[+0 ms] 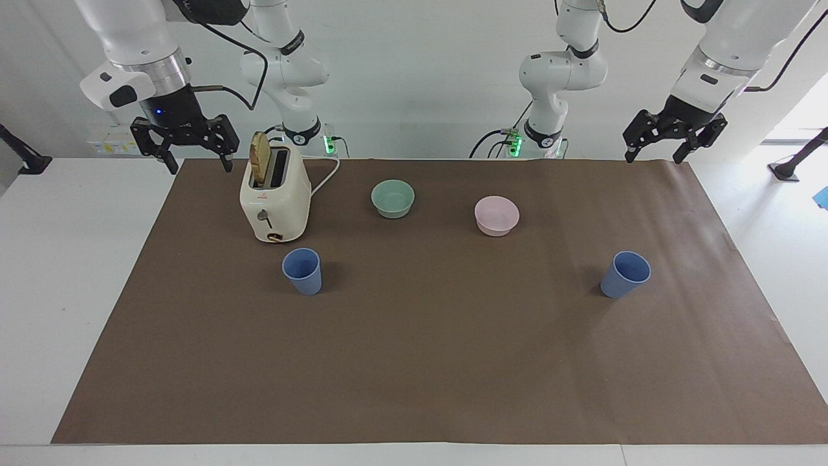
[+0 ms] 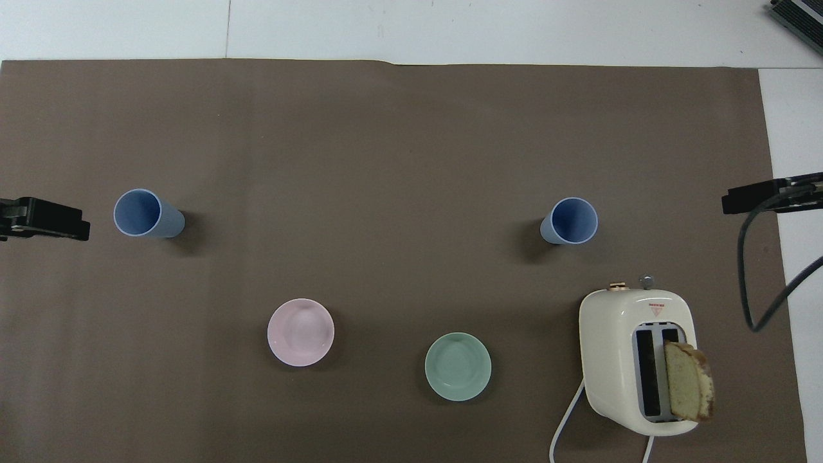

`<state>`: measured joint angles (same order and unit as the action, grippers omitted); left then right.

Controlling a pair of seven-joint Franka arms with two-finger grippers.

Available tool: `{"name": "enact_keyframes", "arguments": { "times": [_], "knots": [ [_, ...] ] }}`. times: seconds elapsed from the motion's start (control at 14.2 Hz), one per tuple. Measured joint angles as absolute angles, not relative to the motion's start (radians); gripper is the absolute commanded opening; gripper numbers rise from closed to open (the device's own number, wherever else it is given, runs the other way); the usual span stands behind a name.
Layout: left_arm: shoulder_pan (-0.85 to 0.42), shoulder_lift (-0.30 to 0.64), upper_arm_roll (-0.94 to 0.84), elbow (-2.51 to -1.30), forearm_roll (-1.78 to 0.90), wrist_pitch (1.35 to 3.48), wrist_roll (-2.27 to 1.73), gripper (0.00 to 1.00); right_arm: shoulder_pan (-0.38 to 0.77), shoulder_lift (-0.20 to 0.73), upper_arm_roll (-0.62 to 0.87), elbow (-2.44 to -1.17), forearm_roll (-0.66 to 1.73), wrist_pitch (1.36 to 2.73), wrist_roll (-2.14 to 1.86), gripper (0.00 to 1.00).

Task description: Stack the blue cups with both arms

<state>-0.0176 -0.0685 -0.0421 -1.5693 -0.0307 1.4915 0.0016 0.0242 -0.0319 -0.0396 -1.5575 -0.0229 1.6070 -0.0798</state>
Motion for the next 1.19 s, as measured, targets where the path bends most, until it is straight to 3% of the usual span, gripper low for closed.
{"name": "enact_keyframes", "arguments": {
  "times": [0.84,1.19],
  "knots": [
    [0.023,-0.068,-0.038,-1.575,-0.031,1.534,0.002,1.00,0.024,-0.032,-0.040,-1.558,-0.023,1.607,-0.080,1.00],
    [0.114,-0.039,-0.036,-1.683,-0.031,1.709,0.005,1.00,0.024,-0.032,-0.040,-1.558,-0.023,1.607,-0.080,1.00]
  ]
}}
